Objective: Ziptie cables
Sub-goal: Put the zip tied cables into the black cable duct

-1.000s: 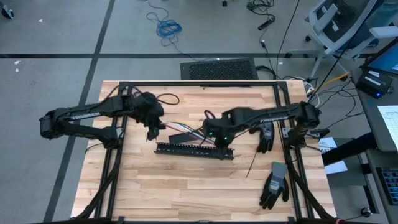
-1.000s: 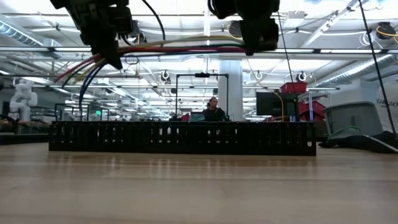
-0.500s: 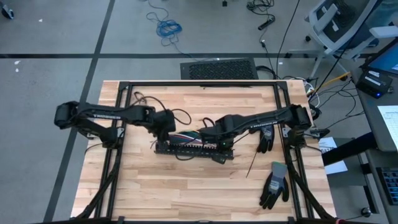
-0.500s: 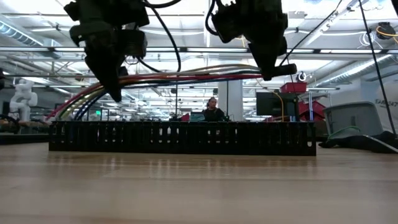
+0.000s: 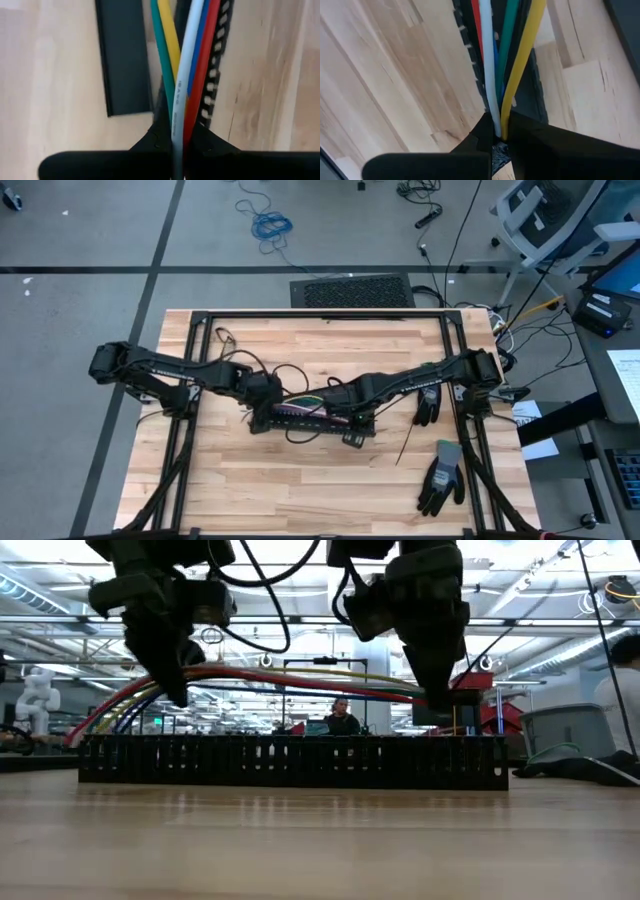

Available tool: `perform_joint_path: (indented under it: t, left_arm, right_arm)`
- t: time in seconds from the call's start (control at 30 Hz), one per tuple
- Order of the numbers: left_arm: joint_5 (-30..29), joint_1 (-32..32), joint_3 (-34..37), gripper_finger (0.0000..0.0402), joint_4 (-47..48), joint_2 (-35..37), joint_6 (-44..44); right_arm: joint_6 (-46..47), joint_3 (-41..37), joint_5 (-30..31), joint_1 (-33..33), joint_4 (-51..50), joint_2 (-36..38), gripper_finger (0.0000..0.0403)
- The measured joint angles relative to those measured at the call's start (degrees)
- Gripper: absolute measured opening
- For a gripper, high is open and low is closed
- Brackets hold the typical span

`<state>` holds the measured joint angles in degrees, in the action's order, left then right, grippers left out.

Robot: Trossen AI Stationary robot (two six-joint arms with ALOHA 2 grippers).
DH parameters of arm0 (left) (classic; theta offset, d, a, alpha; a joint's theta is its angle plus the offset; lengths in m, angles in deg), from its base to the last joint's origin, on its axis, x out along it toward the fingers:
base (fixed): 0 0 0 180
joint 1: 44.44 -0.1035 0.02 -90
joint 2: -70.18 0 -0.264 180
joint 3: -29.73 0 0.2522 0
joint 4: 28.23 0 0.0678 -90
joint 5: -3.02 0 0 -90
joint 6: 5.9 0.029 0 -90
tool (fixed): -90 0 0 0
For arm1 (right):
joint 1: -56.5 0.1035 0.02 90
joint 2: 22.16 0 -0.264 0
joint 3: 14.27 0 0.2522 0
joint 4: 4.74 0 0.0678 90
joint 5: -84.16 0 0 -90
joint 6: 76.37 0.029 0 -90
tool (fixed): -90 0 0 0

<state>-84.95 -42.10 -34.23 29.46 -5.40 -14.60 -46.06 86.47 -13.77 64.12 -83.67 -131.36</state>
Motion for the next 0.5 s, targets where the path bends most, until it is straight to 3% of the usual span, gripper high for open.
perform_joint_path:
  t: [0.5]
  left_arm:
    - [-2.47,2.39,5.11,0.0014,-5.7,-6.3,-0.93]
  right_arm:
    - [0.52,-3.87,0.28,0.26,5.5,0.02,0.0003]
